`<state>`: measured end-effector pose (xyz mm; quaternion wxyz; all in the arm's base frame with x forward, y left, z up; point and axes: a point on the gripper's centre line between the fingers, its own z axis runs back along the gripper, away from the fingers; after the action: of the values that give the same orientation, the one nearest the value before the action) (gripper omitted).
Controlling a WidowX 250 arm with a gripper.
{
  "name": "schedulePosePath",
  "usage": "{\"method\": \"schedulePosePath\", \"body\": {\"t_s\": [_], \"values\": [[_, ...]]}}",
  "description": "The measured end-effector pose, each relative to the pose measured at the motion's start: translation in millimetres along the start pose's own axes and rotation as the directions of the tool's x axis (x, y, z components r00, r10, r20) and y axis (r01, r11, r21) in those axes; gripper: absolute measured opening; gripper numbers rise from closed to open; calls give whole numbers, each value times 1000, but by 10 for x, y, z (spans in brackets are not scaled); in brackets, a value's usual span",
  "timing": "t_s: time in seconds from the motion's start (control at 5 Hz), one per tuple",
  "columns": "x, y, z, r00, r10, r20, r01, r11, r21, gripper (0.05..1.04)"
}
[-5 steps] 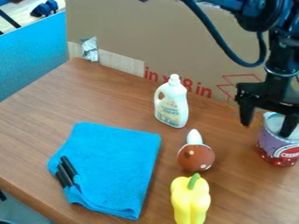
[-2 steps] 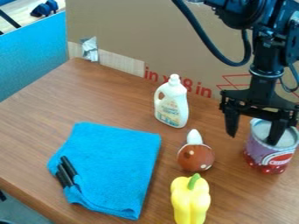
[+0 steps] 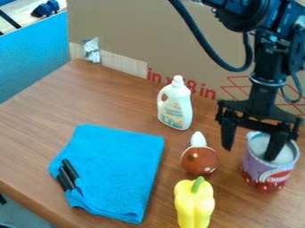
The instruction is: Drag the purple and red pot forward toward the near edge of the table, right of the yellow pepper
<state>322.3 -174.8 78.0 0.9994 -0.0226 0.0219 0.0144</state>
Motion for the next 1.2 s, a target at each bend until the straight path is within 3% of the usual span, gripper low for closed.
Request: {"method": "schedulePosePath", "body": {"t_s": [0.4,0.6,1.0,1.2], "values": [[-505,-261,-42,993,-110,-42,109,994,-21,1001],[-602,-266,-11,992,-121,-43,120,993,-18,1001],[-458,-67,316,997,-37,74,39,999,-36,1001],[-354,60,398,995,1,103,2,999,-35,1001]]}}
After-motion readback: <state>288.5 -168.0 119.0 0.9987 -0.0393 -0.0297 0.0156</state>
